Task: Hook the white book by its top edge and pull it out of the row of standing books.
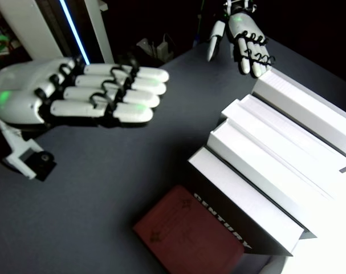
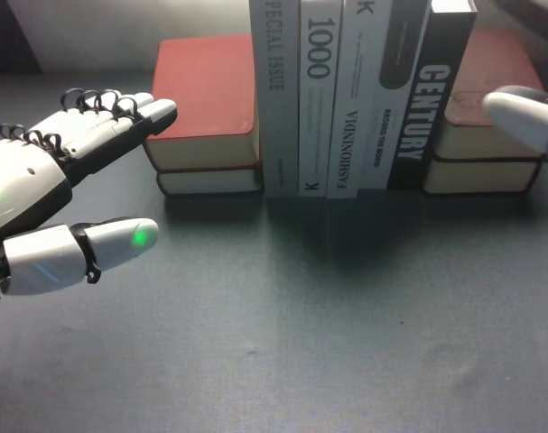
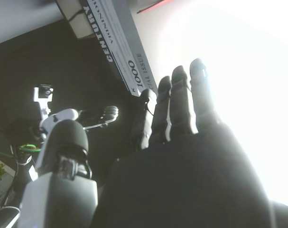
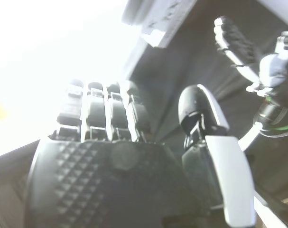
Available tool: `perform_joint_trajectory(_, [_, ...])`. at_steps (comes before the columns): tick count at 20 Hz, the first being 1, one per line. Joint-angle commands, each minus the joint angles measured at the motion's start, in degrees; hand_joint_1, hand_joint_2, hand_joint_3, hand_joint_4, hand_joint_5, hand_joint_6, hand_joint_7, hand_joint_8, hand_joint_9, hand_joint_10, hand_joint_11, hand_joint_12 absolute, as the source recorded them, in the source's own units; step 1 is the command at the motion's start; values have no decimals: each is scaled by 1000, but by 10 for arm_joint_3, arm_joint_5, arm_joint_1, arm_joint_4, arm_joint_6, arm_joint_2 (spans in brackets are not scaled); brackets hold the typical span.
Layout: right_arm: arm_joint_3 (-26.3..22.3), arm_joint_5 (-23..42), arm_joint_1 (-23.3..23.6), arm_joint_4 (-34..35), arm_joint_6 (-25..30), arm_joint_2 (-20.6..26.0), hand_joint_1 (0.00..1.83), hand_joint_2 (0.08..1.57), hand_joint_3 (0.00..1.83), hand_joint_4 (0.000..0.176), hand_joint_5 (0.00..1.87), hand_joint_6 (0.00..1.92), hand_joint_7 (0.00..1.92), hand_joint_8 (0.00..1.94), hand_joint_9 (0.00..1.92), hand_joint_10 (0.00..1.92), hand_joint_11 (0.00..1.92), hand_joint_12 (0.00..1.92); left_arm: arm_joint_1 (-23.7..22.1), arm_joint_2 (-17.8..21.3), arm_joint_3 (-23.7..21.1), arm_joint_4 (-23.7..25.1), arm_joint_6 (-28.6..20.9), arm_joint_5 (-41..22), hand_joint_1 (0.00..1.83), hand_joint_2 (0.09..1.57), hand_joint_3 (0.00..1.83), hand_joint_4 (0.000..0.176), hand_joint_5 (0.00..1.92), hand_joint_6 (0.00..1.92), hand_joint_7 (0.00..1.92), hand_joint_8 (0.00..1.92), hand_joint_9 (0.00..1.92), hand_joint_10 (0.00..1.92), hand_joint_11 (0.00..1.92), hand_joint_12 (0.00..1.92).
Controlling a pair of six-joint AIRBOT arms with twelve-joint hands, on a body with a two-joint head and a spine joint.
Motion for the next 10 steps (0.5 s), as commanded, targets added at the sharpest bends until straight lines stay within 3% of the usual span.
perform_joint_trajectory(1, [7, 49, 18, 7, -9, -4, 175, 1404, 3, 0, 165, 49, 0, 0, 0, 0, 0, 0, -6, -1, 4, -13, -2, -73, 191, 1316, 0, 68, 0, 0, 0, 0, 0, 0, 0, 0])
perform_joint_trajectory(5, [26, 21, 61, 20, -36, -26, 208, 1388, 0, 0, 167, 30, 0, 0, 0, 0, 0, 0, -6, -1, 5, -15, -2, -74, 171, 1320, 1, 79, 0, 0, 0, 0, 0, 0, 0, 0])
perform_joint_trajectory(10, [56, -37, 104, 34, -60, -57, 270, 1382, 0, 0, 268, 29, 0, 0, 0, 0, 0, 0, -5, -4, 7, -17, -2, -76, 184, 1341, 8, 64, 40, 15, 0, 0, 0, 0, 0, 0])
